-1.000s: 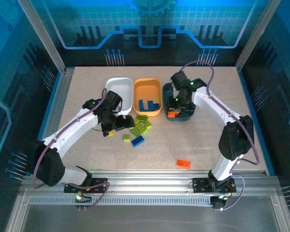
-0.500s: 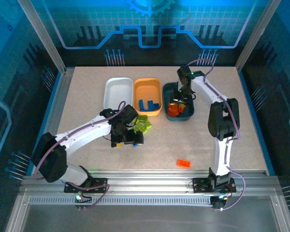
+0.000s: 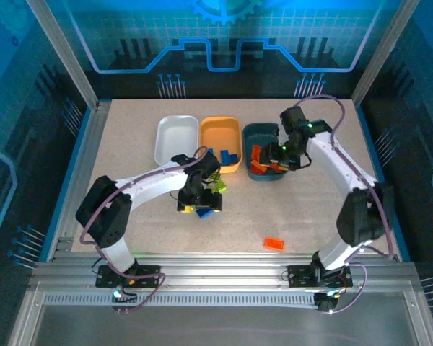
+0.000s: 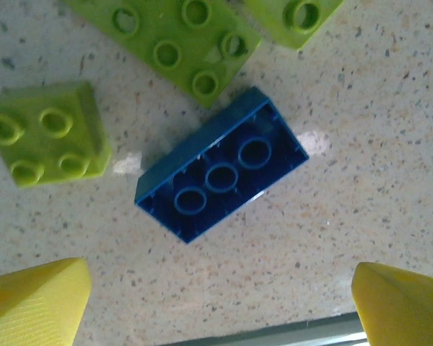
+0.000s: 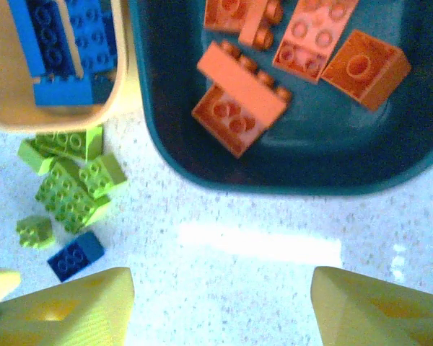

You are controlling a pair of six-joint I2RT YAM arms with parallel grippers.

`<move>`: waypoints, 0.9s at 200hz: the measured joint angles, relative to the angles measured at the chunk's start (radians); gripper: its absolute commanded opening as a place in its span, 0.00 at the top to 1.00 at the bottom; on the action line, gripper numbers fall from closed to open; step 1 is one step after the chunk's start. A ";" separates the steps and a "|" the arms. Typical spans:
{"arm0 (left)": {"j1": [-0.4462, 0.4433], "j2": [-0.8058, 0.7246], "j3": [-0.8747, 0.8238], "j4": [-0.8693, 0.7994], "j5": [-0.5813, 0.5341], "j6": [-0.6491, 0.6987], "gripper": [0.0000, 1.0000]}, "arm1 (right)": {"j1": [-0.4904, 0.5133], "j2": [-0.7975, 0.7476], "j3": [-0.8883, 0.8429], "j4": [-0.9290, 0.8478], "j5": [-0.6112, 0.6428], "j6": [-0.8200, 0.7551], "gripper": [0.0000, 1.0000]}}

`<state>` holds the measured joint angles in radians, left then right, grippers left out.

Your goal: Sort the legos into containers by color

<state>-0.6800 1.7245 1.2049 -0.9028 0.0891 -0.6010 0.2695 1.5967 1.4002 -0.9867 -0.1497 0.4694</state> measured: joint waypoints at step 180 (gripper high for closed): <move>-0.040 0.205 0.147 -0.015 -0.013 -0.038 0.07 | 0.005 -0.120 -0.204 0.017 -0.055 0.008 0.29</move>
<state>-0.7197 1.9297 1.3521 -0.9176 0.0757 -0.6388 0.2749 1.4765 1.1957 -0.9695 -0.2043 0.4778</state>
